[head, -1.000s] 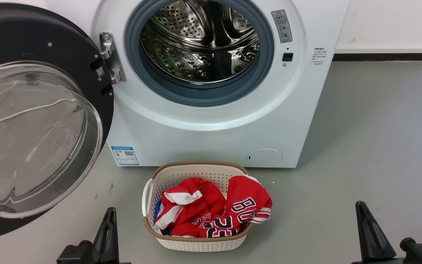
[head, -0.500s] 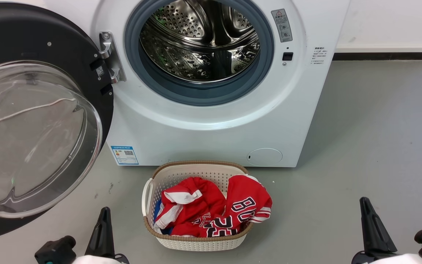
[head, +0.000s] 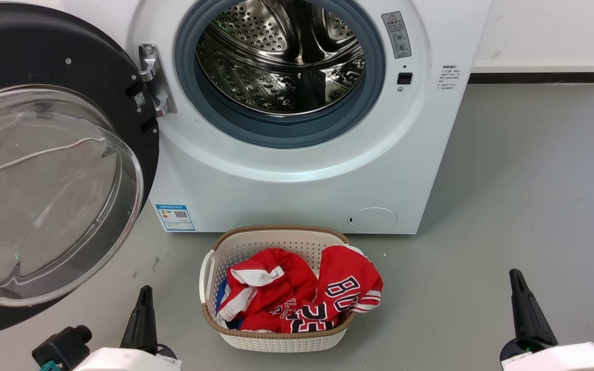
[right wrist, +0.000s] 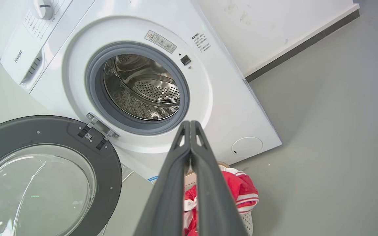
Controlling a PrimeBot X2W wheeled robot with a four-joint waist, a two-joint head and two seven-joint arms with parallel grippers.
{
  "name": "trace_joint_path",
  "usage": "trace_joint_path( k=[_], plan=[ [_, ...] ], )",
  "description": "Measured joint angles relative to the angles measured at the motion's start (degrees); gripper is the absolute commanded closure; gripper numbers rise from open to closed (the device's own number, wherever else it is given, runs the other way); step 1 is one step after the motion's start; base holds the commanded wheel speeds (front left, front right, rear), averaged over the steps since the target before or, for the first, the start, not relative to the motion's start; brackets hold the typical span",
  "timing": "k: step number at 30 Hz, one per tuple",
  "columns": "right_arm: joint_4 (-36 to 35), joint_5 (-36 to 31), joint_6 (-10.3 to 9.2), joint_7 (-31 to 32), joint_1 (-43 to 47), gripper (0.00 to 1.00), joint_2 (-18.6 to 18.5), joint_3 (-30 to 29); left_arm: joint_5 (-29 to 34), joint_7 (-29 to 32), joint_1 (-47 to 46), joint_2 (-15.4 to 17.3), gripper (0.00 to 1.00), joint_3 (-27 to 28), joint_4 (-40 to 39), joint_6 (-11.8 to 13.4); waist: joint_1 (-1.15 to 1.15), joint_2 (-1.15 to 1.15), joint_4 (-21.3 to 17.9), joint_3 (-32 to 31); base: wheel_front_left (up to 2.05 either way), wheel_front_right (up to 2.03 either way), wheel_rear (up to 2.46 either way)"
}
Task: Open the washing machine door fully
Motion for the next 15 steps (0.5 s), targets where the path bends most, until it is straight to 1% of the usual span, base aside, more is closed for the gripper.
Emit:
trace_joint_path(
  k=[15],
  plan=[
    [2.0, 12.0, 0.0, 2.7, -2.3, 1.0, -0.3, -0.5, -12.0, 3.0, -2.3, 0.0, 1.0, 0.9, 1.4, -0.7, 0.0, 0.0, 0.0, 0.1, 0.0, 0.0, 0.0]
  ],
)
